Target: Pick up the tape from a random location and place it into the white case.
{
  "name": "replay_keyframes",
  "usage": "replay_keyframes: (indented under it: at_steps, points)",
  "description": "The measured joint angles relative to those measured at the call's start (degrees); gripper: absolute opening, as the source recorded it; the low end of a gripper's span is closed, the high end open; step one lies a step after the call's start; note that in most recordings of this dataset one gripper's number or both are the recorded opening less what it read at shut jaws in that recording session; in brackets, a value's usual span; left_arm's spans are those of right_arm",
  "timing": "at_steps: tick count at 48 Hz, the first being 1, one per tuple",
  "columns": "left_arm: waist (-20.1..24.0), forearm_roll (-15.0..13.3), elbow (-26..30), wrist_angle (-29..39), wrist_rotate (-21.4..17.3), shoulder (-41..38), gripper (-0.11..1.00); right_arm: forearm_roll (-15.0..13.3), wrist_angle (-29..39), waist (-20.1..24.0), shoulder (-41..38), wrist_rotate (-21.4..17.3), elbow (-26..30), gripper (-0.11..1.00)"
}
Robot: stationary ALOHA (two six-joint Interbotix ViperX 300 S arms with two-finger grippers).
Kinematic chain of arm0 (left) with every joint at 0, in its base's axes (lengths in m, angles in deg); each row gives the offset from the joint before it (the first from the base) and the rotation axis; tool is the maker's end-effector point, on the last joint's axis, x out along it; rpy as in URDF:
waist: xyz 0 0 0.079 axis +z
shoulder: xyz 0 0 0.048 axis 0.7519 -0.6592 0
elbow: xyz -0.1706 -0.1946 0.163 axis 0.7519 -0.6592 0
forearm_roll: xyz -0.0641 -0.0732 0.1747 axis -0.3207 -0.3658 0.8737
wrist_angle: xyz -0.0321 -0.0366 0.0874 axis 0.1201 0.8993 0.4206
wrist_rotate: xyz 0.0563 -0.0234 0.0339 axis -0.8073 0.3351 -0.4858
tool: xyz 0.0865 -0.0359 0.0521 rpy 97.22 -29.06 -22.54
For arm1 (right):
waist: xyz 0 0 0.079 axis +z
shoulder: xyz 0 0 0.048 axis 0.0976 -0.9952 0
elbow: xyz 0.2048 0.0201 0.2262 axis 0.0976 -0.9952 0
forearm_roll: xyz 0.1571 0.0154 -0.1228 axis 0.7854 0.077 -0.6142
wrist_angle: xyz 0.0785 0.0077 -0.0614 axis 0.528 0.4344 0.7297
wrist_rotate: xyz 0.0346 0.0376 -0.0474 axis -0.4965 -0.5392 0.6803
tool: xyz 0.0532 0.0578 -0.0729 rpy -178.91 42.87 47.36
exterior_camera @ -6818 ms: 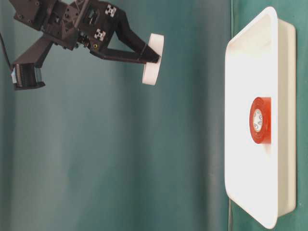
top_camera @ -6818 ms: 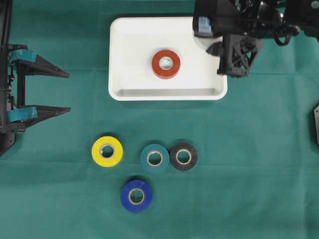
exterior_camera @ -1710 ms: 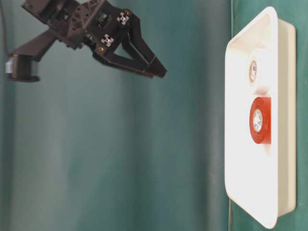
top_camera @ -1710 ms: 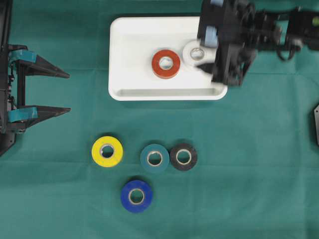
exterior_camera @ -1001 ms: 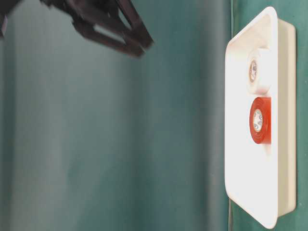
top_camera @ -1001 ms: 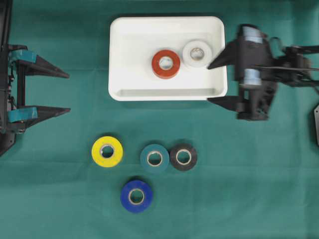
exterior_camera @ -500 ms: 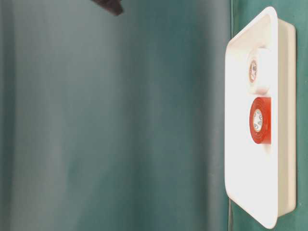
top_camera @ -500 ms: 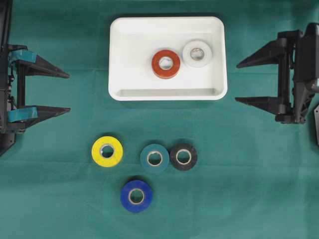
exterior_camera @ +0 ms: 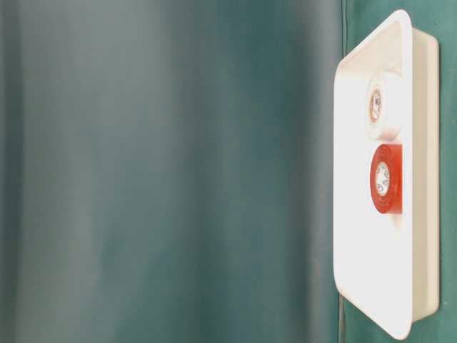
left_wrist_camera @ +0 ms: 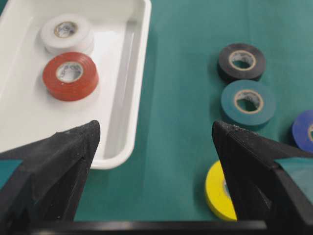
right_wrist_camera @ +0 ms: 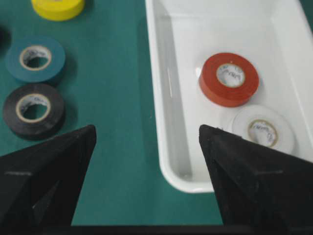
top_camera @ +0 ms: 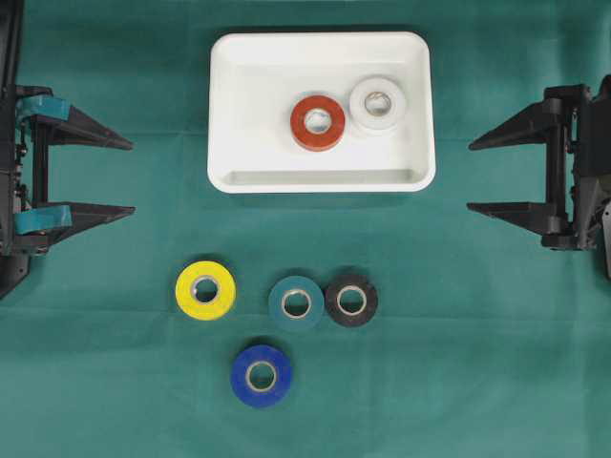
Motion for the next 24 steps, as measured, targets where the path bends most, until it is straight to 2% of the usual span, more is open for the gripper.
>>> replay_keyframes:
  at_steps: [24]
  points:
    - [0.0, 0.0, 0.09, 0.0, -0.09, 0.0, 0.94, 0.18, -1.49, 0.0, 0.26, 0.0, -1.32, 0.85]
